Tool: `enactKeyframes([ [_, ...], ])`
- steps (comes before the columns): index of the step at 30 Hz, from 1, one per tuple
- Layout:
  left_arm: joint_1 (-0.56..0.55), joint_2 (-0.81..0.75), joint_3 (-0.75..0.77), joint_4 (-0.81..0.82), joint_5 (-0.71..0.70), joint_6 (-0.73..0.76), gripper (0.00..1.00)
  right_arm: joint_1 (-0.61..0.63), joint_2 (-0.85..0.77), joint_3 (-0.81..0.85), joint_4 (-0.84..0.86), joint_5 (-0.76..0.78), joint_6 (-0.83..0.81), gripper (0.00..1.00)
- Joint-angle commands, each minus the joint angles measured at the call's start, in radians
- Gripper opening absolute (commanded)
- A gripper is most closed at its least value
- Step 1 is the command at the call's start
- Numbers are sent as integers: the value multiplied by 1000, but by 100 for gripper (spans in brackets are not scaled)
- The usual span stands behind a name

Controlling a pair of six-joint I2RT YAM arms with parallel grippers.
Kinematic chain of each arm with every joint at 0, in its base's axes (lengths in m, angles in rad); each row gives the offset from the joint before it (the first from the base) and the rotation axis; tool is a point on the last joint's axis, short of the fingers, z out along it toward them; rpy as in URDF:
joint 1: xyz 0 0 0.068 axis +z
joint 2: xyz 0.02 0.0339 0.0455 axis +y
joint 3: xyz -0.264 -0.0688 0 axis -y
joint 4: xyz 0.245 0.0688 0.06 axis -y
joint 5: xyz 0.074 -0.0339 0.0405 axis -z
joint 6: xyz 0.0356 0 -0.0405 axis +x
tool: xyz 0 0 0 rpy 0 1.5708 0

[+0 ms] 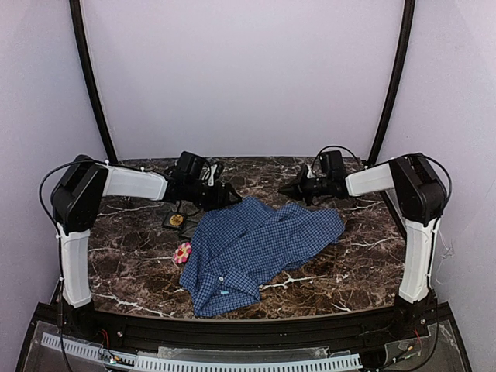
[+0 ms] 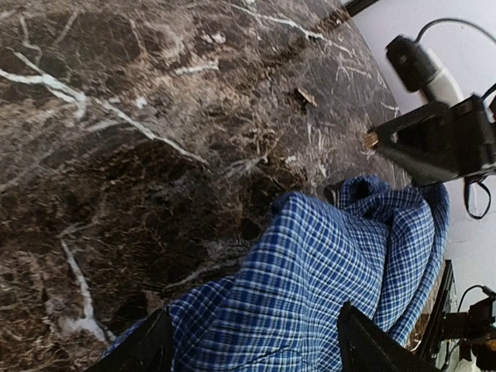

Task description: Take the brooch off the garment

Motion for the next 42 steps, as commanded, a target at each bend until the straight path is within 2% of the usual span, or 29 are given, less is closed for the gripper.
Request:
enactKeyframes([
  [1, -44, 22, 20, 32, 70, 75, 74, 5, -124, -125, 27, 51, 5, 0],
  [10, -145, 13, -60, -27, 198, 214, 69, 12, -292, -396, 8, 84, -12, 0],
  [13, -195, -8, -100, -52, 233, 247, 67, 14, -363, -453, -55, 108, -40, 0],
  [20, -276, -144, -220, -87, 231, 268, 66, 15, -538, -593, -153, 137, -59, 0],
  [25, -276, -272, -259, -87, 183, 212, 71, 13, -585, -491, -250, 173, -121, 0],
  [29, -234, -300, -196, -121, 146, 135, 76, -8, -530, -360, -269, 202, -172, 0],
  [37, -85, -282, -109, -25, 55, -43, 77, -77, -240, -146, -84, 152, -193, 0],
  [42, -55, -265, -81, -23, -39, -84, 77, -99, -43, 49, -91, 132, -211, 0],
])
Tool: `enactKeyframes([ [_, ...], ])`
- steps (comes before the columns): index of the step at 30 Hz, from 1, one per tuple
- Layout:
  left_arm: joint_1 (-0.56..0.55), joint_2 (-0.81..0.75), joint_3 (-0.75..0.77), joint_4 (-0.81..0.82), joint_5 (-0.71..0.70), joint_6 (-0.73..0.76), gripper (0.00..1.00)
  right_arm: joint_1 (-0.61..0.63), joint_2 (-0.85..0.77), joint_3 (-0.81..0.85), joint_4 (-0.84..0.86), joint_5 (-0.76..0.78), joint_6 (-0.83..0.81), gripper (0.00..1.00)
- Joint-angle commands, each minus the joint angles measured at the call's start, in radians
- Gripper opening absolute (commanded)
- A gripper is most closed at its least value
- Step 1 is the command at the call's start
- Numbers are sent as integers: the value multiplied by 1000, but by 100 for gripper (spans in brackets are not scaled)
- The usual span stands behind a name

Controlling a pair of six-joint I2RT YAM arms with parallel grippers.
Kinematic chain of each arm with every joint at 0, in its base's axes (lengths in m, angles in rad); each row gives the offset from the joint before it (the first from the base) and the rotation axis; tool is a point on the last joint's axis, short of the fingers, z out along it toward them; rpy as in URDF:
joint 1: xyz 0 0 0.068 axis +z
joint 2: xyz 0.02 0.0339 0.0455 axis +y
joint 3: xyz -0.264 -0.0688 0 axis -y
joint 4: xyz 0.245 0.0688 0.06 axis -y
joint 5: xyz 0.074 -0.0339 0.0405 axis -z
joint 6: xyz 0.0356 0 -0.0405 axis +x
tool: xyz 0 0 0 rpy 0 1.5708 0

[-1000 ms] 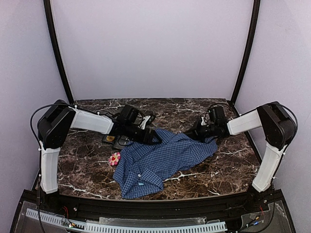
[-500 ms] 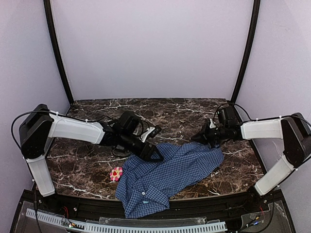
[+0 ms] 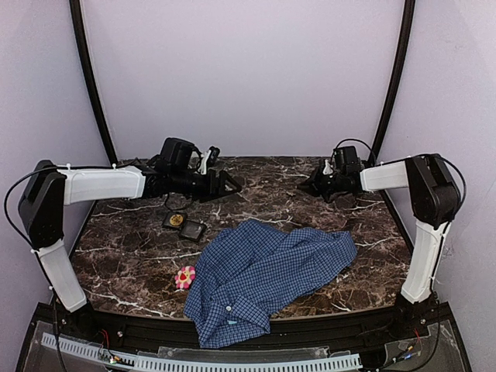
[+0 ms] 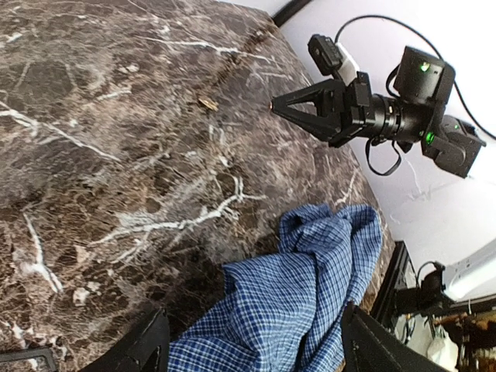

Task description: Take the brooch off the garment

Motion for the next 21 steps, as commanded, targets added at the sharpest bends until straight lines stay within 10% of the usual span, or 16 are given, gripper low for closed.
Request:
enactKeyframes([
  [1, 11, 8, 40, 13, -95, -64, 77, -18, 130, 141, 47, -24, -22, 0],
  [21, 54, 31, 50, -31, -92, -66, 77, -31, 363, 298, 86, 42, 75, 0],
])
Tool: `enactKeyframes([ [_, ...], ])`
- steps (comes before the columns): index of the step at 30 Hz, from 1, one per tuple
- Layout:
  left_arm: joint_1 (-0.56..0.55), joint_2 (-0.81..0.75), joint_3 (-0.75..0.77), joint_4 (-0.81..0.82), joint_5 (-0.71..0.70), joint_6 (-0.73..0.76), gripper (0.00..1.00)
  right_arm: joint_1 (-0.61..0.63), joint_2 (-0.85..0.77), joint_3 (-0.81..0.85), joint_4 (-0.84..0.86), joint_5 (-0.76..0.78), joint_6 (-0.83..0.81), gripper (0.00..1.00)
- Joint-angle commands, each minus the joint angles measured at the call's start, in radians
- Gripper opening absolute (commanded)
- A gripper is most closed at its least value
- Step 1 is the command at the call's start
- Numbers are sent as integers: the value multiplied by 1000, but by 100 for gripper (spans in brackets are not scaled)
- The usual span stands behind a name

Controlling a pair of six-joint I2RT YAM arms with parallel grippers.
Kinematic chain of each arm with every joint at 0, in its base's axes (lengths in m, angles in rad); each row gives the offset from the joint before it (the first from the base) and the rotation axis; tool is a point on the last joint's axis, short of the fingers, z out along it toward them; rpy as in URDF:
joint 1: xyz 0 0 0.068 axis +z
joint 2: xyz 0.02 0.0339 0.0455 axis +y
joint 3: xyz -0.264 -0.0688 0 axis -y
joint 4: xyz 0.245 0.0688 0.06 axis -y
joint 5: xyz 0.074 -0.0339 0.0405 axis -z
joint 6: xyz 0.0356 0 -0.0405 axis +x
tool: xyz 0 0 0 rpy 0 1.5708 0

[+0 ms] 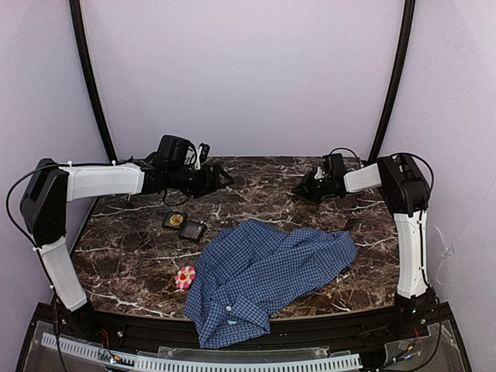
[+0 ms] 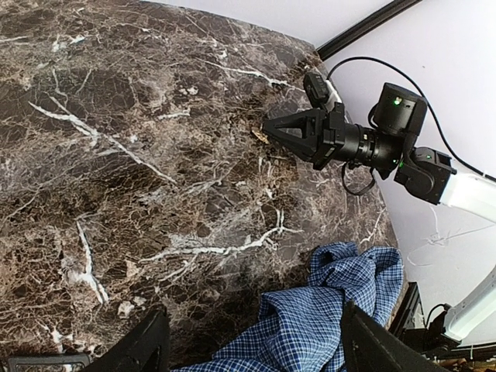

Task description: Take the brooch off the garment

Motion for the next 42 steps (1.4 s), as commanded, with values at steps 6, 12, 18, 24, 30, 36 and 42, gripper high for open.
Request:
enactKeyframes([
  [6, 5, 7, 22, -24, 7, 2, 77, -7, 33, 59, -15, 68, 1, 0],
  [12, 5, 1, 19, -27, 8, 3, 77, -6, 22, 24, -20, 85, -4, 0],
  [18, 5, -15, 9, -28, 2, 7, 77, -6, 16, 6, -11, 81, 7, 0],
  [24, 5, -25, 0, -33, -4, 13, 77, -6, 9, -17, -14, 73, 11, 0],
  [30, 5, -37, -13, -32, -11, 17, 77, -2, -1, -63, 7, 22, 13, 0],
  [36, 5, -46, -27, -28, -15, 19, 77, 13, -31, -114, 30, -10, 24, 0],
  [42, 5, -63, -55, -18, -21, 19, 77, 40, -31, -108, 10, -22, 15, 0],
])
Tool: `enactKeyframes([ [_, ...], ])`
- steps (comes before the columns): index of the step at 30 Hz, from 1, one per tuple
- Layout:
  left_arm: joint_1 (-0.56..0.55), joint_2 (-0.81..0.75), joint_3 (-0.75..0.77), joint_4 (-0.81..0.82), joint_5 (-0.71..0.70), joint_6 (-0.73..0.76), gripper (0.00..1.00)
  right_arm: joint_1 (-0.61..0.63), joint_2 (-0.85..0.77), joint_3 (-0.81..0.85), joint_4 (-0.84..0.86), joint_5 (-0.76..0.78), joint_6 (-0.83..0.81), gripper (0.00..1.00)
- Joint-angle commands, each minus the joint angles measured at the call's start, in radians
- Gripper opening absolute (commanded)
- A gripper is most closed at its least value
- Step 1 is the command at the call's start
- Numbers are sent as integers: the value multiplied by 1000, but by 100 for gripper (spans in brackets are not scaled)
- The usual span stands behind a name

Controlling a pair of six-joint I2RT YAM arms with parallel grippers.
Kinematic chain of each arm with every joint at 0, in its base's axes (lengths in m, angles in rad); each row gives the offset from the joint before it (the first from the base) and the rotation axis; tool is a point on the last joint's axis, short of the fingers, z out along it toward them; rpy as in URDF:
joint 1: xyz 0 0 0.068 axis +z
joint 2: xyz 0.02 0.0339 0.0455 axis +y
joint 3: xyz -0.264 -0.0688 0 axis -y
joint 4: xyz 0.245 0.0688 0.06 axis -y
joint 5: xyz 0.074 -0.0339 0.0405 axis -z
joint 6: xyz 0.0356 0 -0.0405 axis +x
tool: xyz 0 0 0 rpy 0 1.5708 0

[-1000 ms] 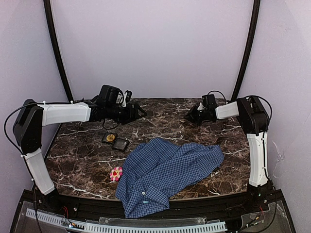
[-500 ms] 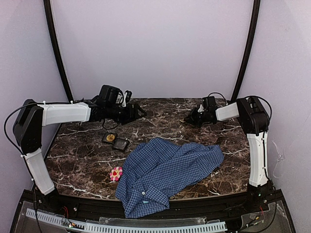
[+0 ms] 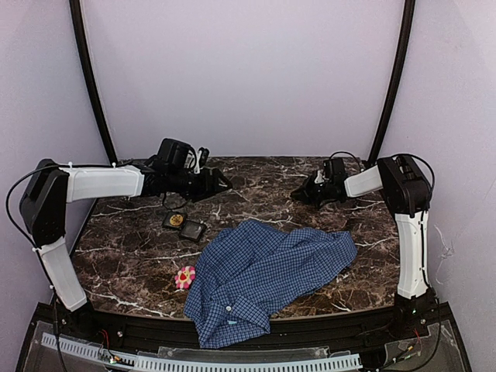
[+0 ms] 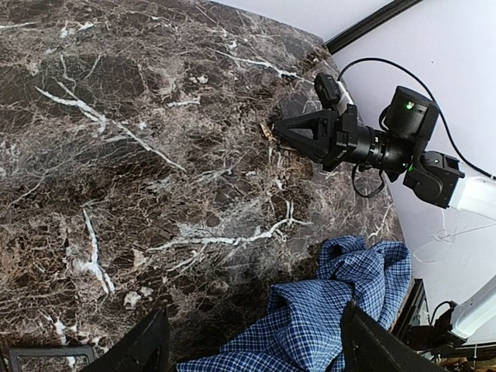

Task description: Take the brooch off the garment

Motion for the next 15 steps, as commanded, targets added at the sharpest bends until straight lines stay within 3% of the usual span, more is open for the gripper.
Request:
enactKeyframes([
  [1, 4, -62, -39, -9, -13, 15, 77, 36, -4, -13, -71, -13, -7, 0],
  [15, 4, -84, -91, 13, -18, 15, 77, 93, 58, 78, -95, -9, -44, 0],
])
